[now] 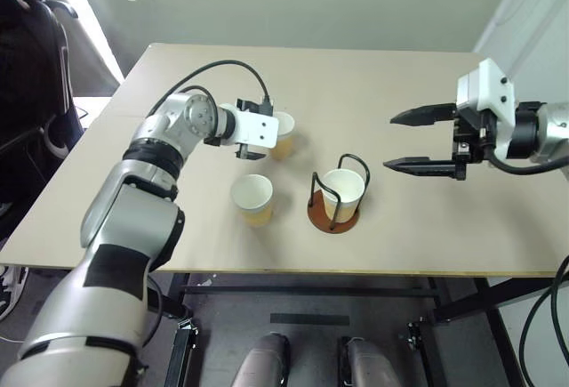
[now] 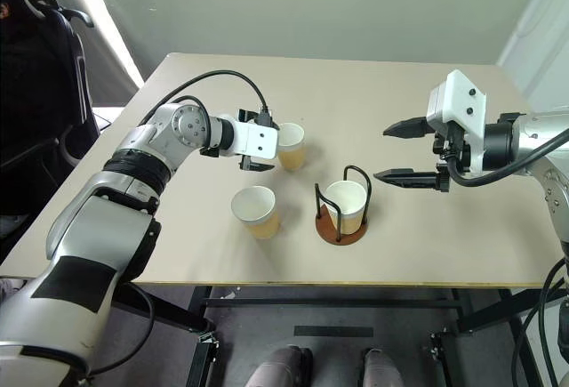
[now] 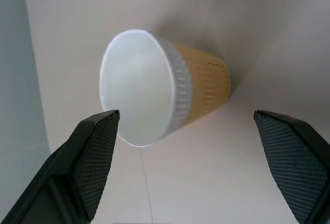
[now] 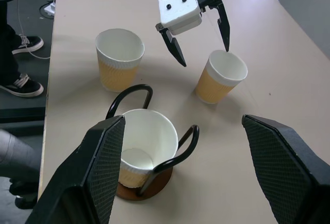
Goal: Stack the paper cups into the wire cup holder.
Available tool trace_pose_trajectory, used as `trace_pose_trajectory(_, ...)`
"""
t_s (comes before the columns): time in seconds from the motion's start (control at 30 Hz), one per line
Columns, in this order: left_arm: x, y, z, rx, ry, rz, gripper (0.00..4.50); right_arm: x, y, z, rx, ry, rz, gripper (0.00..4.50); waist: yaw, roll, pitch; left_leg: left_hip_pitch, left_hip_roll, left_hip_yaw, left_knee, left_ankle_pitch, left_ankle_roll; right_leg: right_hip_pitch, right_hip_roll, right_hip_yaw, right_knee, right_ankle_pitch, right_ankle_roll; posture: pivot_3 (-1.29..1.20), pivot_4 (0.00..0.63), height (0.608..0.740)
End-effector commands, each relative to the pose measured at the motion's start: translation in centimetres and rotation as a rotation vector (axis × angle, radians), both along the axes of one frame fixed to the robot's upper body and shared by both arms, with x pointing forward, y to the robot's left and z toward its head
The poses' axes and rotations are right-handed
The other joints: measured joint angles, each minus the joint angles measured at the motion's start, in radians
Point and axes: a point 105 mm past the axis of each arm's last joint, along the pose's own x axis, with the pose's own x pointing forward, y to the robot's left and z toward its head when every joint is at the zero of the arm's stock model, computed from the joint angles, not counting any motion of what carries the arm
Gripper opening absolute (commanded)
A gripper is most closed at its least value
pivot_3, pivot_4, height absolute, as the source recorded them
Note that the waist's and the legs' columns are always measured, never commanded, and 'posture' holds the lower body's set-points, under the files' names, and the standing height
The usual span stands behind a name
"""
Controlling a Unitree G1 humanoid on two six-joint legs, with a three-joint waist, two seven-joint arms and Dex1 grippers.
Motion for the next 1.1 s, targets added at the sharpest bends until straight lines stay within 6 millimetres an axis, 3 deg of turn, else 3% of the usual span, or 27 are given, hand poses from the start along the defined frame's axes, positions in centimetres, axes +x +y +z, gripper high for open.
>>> trace_pose_trajectory(0.03,0.2,-0.5,0.6,-0.007,-0.032,-0.01,4.5,-0.7,-0.3,1.6,0.003,-0.078,-0.007,3.64,0.0,0.0,0.0,0.0,-0.001,0.001,0.0,0.0,0.0,0.0,0.001,-0.001,0.0,0.0,0.0,0.0,0.15,0.74)
trace_pose_trajectory(0.3,0.5,-0.6,-1.3,0.009,-0.017,0.022,4.5,-0.7,-0.4,1.5,0.006,-0.081,-0.015,3.64,0.001,0.0,0.0,0.0,0.0,0.0,0.003,0.0,0.001,0.001,0.0,0.001,0.002,0.0,0.001,0.0,0.15,0.74)
trace_pose_trajectory(0.37,0.5,-0.5,-1.7,0.018,-0.02,0.03,4.12,-0.7,-0.4,1.5,0.007,-0.082,-0.016,3.66,0.001,0.0,0.0,0.0,0.0,0.001,0.005,-0.001,0.001,0.0,0.0,0.001,0.003,-0.001,0.001,0.0,0.15,0.74)
trace_pose_trajectory(0.7,0.5,-0.6,-1.8,0.032,-0.026,0.025,0.54,-0.8,-0.5,1.4,0.01,-0.083,-0.028,3.66,0.003,0.0,0.0,0.0,-0.001,0.002,0.008,-0.002,0.002,0.001,0.0,0.001,0.007,-0.003,0.003,0.0,0.15,0.74)
trace_pose_trajectory(0.73,0.5,-0.6,-1.7,0.032,-0.028,0.022,0.13,-0.7,-0.5,1.4,0.011,-0.083,-0.028,3.66,0.003,0.0,0.0,0.0,-0.001,0.002,0.008,-0.002,0.002,0.001,0.0,0.001,0.007,-0.003,0.003,0.0,0.0,0.74)
trace_pose_trajectory(0.83,0.5,-0.7,-1.4,0.03,-0.029,0.017,0.06,-0.7,-0.5,1.4,0.01,-0.082,-0.029,3.66,0.003,-0.001,-0.032,-0.009,-0.002,0.004,0.018,-0.003,0.003,-0.009,0.001,0.0,0.018,-0.009,0.004,0.0,0.0,0.74)
trace_pose_trajectory(1.1,0.2,-0.3,-0.2,0.014,-0.009,0.002,0.06,-0.6,-0.8,1.2,-0.004,-0.074,-0.037,3.66,0.0,-0.005,-0.05,-0.005,-0.002,0.007,0.034,-0.012,0.005,-0.006,0.017,0.003,0.032,-0.016,-0.005,0.0,0.0,0.74)
